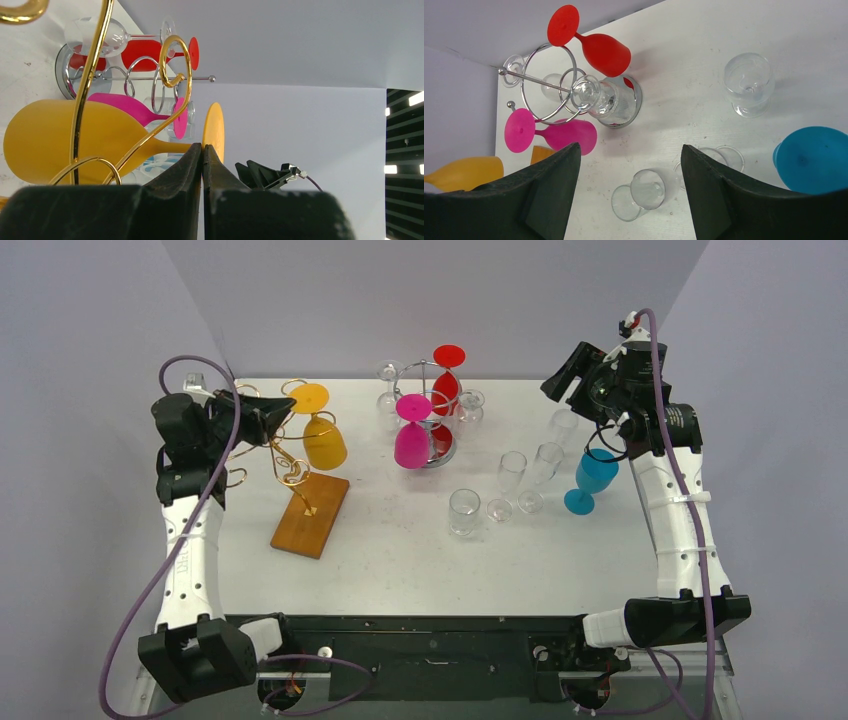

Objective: Take the wine glass off the wine glass rack
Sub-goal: Pick up the wine glass from the wine rack, then place the wine glass at the center of the board.

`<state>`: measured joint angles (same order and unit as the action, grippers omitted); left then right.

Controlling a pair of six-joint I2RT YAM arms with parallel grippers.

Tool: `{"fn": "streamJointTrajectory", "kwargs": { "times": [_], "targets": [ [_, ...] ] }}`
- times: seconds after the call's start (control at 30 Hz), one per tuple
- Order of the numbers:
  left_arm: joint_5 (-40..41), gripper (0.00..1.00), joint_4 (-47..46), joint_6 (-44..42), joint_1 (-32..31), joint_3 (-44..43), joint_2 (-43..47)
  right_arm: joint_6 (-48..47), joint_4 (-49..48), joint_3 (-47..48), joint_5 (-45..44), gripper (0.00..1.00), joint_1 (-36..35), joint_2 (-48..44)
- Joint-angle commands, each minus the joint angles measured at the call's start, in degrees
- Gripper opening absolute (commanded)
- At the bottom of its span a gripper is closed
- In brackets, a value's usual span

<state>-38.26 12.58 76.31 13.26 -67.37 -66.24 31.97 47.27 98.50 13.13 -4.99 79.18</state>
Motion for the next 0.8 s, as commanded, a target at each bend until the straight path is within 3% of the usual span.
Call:
{"fn": "streamJointTrajectory", "kwargs": {
  "times": [0.0, 0.47, 0.77],
  "targets": [
    [-1.6, 0.00, -5.2, 0.9, -0.6, -3.2, -1.4, -0.9, -0.3, 0.6, -1.4, 0.69, -0.5, -1.5],
    [-0.2, 0.00, -4.0, -1.1, -5.4, -11.1, -5.3, -0.7, -0.5, 0.7, -2.1, 0.69, -0.5, -2.2],
    [2.9, 0.00, -2.5, -2.9, -13.8, -19.8, -9.9, 3.0, -5.4, -1.1, 0.6, 0.71, -0.7, -4.6]
  ]
}}
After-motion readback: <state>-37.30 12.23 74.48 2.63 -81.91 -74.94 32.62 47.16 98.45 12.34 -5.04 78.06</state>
